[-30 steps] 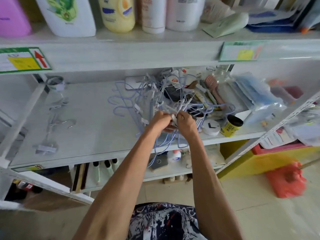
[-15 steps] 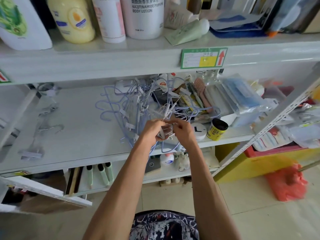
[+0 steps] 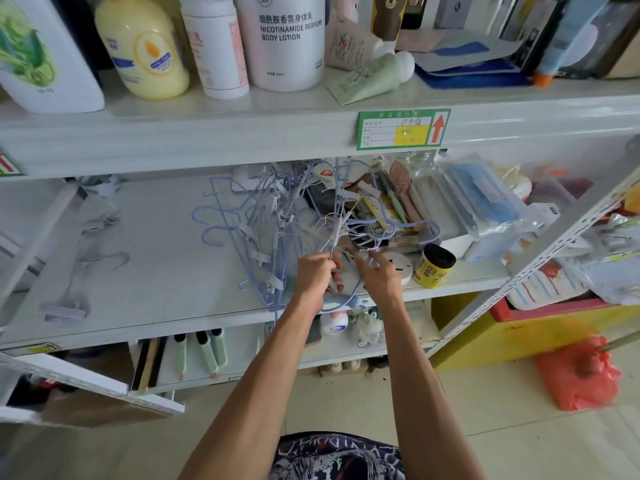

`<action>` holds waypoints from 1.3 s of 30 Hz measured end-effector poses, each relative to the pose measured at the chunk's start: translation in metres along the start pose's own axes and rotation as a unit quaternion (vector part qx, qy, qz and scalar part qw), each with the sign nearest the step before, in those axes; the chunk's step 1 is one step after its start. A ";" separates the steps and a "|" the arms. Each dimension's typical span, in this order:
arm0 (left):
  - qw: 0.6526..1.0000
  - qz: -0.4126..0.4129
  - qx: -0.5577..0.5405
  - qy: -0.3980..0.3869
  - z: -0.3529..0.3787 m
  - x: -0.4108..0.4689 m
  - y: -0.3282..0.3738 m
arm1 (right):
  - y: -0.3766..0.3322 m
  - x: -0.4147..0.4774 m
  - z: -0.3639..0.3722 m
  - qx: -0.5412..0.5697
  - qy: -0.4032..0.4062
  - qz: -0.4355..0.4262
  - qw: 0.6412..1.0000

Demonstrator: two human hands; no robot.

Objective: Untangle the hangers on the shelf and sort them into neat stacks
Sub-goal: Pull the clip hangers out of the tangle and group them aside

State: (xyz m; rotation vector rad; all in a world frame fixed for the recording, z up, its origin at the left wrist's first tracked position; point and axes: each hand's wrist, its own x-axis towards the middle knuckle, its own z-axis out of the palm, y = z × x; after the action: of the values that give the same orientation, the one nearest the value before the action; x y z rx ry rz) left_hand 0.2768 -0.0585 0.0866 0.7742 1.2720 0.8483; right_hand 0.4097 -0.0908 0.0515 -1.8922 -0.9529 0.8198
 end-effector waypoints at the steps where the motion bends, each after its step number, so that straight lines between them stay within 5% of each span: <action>1: 1.000 0.003 0.008 -0.001 0.001 0.000 0.000 | -0.002 -0.001 0.000 0.007 -0.007 0.006 1.000; 11: 0.999 -0.006 -0.036 -0.020 0.003 -0.006 0.010 | -0.007 0.004 0.001 0.201 -0.024 0.047 0.978; 17: 0.987 0.001 -0.147 -0.068 -0.011 -0.008 0.031 | -0.002 0.004 0.002 0.149 -0.016 0.038 0.988; 31: 0.990 0.059 -0.126 0.009 -0.073 -0.007 0.036 | -0.011 0.010 0.011 0.125 -0.032 0.063 0.990; 39: 0.988 0.064 -0.125 0.072 -0.110 -0.007 0.034 | -0.028 0.007 0.020 -0.015 -0.060 0.052 0.997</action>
State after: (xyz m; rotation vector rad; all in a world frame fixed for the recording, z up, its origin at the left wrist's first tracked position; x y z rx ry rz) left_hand 0.1639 -0.0449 0.1044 0.6067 1.2217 1.1600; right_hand 0.3881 -0.0669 0.0665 -1.9506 -0.9499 0.9941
